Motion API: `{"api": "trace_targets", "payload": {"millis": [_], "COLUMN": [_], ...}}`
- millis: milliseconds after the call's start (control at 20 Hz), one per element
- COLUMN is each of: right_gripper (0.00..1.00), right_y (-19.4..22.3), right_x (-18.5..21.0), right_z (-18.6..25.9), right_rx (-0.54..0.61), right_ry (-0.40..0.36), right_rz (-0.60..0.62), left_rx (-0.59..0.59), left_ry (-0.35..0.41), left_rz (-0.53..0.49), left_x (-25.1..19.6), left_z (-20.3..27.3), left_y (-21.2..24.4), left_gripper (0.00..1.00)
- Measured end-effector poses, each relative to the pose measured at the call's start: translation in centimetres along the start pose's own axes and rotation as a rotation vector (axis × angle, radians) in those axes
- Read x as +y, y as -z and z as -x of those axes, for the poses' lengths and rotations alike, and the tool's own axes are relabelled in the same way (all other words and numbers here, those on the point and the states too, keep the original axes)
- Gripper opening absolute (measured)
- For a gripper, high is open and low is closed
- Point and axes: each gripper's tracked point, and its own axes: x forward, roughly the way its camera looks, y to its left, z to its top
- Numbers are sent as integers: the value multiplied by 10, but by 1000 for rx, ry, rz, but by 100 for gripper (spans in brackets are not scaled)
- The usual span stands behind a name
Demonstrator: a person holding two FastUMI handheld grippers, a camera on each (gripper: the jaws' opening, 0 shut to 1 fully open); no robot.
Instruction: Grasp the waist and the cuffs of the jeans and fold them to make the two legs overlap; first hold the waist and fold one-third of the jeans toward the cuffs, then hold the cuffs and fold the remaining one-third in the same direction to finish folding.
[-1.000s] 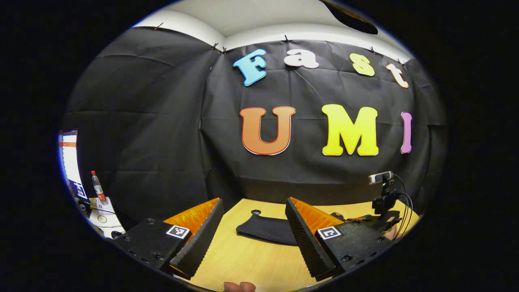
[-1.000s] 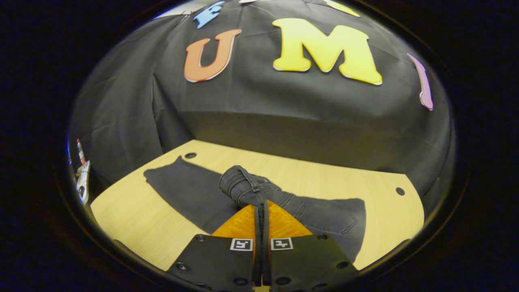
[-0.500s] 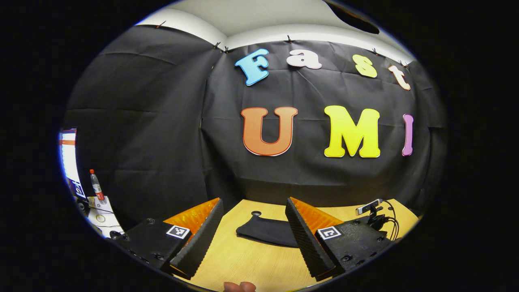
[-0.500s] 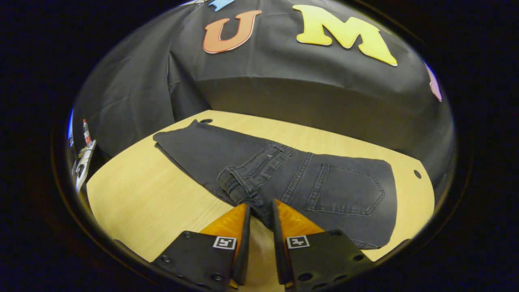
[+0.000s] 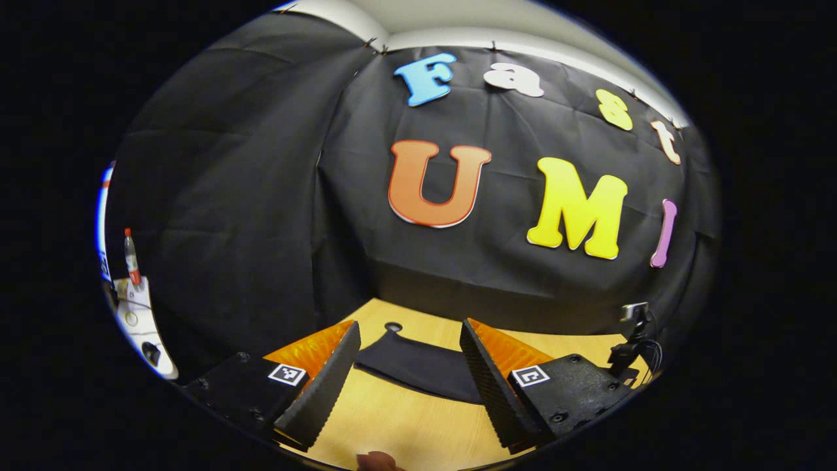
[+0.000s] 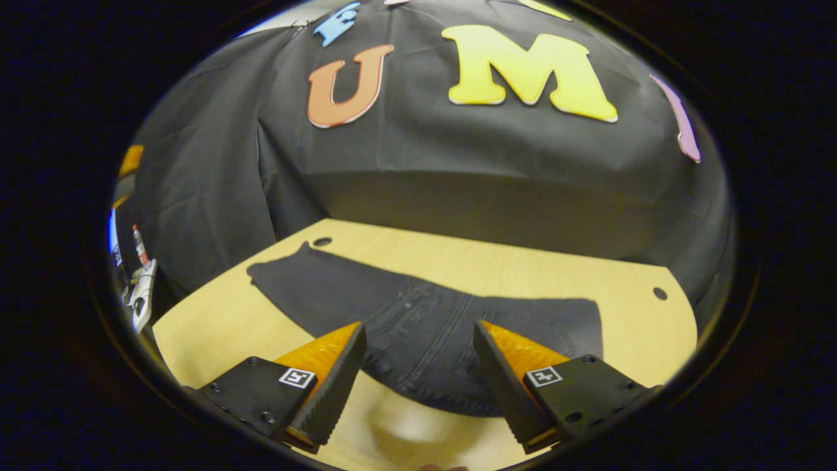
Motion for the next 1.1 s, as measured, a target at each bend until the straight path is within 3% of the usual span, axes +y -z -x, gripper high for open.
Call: {"api": "trace_targets", "payload": {"millis": [200,400,650,800,1100], "right_gripper": [100,100,98,100,98], "right_y": [-68,-128,-180,-198,-213], "right_x": [-14,-36,-76,-101,-154], "right_z": [28,62,93,107,126], "right_rx": [-147,-289,-432,-487,-528], "right_ry": [-8,-1,65,135,217], "right_rz": [-2,4,14,74,-5], "left_rx": [142,324,415,403,411], "left_ry": [8,-52,-61,-79,-154], "left_rz": [334,653,949,1038,1144], "left_x": [3,30,42,68,86], "left_z": [-46,-93,-143,-160,-194], "left_y": [43,104,143,156,187], "left_gripper": [99,99,100,99,99]}}
